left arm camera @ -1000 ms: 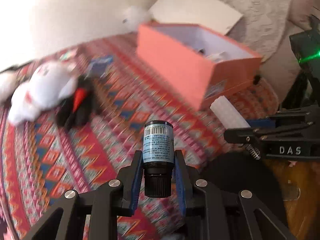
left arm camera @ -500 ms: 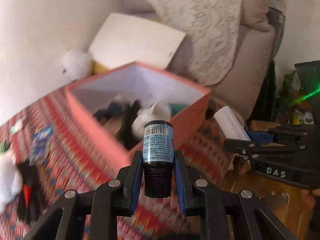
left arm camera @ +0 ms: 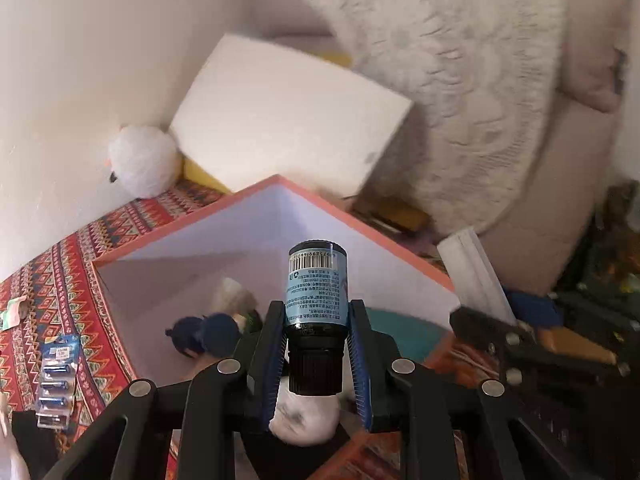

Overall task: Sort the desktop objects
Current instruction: 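Carry the dark bottle and white bulb into the shoebox and release both, then move both open grippers back over the plush toys on the bed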

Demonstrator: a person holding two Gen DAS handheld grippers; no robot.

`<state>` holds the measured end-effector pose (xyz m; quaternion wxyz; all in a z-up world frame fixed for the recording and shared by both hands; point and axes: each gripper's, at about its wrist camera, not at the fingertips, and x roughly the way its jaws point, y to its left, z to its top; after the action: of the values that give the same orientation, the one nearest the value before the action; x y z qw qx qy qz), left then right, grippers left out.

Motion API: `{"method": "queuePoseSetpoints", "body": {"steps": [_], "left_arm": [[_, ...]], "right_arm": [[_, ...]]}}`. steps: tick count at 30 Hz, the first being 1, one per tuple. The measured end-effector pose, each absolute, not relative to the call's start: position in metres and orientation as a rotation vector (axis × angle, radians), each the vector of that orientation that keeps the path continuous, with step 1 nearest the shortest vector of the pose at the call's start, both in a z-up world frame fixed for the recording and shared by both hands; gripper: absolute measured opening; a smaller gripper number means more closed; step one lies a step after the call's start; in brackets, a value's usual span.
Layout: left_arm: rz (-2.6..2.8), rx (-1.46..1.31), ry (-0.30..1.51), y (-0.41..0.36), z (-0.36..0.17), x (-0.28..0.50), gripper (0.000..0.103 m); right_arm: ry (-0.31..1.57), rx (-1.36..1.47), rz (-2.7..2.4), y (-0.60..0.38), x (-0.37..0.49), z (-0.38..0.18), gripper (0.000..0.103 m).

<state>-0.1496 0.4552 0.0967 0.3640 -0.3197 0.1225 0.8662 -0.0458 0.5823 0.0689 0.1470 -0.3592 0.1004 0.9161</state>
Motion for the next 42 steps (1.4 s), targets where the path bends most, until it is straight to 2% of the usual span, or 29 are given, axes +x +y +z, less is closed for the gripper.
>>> {"method": "queuePoseSetpoints", "body": {"steps": [5,9,13,14,15,16,17,18,19,30,42], "left_arm": [[2.240,-0.874,0.354,0.480,0.070,-0.182,0.024],[2.237,-0.915,0.360,0.491,0.050,-0.200,0.024],[2.231,-0.940,0.336,0.491,0.039,-0.211,0.026],[2.238,-0.939,0.329,0.488,0.038,-0.213,0.040],[2.244,-0.931,0.307,0.484,0.039,-0.214,0.077],[2.250,-0.921,0.275,0.479,0.041,-0.215,0.093],[2.266,-0.908,0.239,0.473,0.043,-0.215,0.103],[2.286,-0.893,0.199,0.466,0.046,-0.215,0.103],[2.295,-0.891,0.178,0.462,0.049,-0.215,0.103],[2.276,-0.921,0.102,0.412,0.072,-0.179,0.103],[2.329,-0.860,0.087,0.311,0.095,-0.107,0.103]], "right_arm": [[0.260,-1.080,2.660,0.588,-0.095,0.047,0.030],[0.260,-1.099,2.665,0.595,-0.121,0.032,0.022],[0.262,-1.124,2.663,0.598,-0.137,0.020,0.022],[0.251,-1.136,2.665,0.596,-0.139,0.017,0.022],[0.234,-1.143,2.660,0.594,-0.140,0.015,0.022],[0.215,-1.147,2.652,0.592,-0.140,0.014,0.034],[0.216,-1.144,2.645,0.591,-0.139,0.012,0.063],[0.234,-1.133,2.642,0.591,-0.137,0.012,0.081],[0.253,-1.120,2.640,0.591,-0.134,0.012,0.082],[0.303,-1.035,2.585,0.581,-0.074,0.048,0.083],[0.262,-1.013,2.672,0.498,-0.017,0.080,0.088]]}}
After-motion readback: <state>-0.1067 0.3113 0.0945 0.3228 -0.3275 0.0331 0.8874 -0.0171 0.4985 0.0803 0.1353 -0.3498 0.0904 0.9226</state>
